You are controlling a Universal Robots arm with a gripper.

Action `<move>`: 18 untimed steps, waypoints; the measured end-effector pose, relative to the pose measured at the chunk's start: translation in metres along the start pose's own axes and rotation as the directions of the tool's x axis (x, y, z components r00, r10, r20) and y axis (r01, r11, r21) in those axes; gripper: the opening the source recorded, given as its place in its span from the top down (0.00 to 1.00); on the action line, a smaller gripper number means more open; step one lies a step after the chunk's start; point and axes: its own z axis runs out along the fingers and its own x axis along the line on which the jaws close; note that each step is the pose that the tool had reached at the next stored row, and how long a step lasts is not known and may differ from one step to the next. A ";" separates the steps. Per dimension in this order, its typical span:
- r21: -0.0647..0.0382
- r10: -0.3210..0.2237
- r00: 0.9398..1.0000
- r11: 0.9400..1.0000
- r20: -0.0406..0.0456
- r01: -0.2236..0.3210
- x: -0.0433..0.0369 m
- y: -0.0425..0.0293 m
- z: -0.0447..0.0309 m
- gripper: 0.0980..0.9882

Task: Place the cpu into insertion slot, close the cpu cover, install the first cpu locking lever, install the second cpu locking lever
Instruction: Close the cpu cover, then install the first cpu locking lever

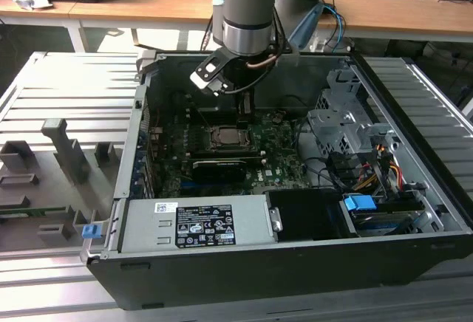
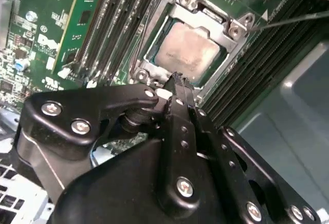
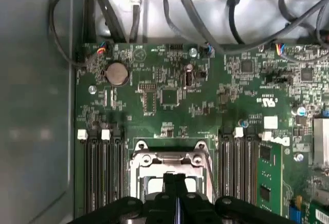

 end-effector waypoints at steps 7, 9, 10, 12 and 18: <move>0.006 -0.036 0.999 0.999 -0.007 0.036 0.0002 -0.0184 0.0040 0.99; 0.006 -0.036 0.999 0.999 -0.007 0.036 0.0002 -0.0199 0.0039 0.99; 0.006 -0.036 0.999 0.999 -0.007 0.036 0.0002 -0.0203 0.0039 0.99; 0.006 -0.036 0.999 0.999 -0.007 0.036 0.0002 -0.0211 0.0038 0.99; 0.006 -0.036 0.999 0.999 -0.007 0.036 0.0002 -0.0211 0.0021 0.99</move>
